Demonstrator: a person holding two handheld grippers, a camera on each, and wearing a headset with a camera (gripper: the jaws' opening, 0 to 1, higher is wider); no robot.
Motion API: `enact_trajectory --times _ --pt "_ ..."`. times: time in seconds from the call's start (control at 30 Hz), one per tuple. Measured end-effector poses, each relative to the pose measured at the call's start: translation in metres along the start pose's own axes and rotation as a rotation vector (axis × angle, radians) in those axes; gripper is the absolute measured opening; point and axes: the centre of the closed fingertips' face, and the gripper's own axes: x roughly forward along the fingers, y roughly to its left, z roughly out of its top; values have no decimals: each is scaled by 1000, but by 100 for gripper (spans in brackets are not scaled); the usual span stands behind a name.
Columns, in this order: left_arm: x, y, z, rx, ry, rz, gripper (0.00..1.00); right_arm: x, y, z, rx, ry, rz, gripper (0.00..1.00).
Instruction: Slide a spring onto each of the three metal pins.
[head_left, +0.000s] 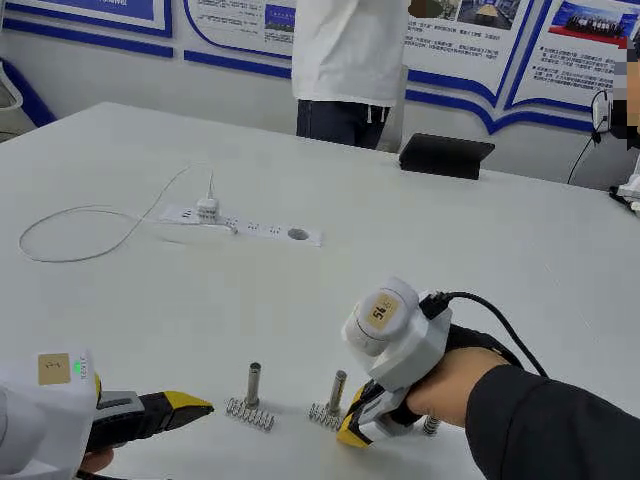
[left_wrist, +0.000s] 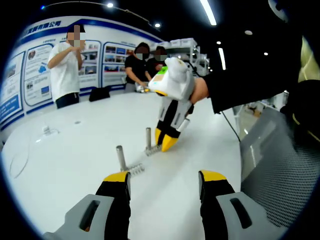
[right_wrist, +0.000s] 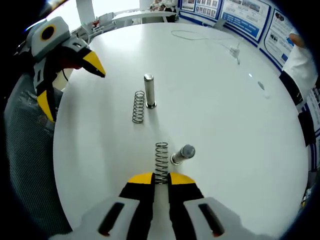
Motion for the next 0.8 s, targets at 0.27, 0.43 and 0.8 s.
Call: enact_trajectory --times 0.27,0.43,0.8 --pt "5 -6 2 39 26 -39 55 -18 16 -1 -42 -4 28 12" --pt "10 -7 11 67 30 -64 54 -32 26 1 -65 -18 47 12" --pt "32 -21 25 130 42 -162 51 -61 58 13 -138 -63 102 12"
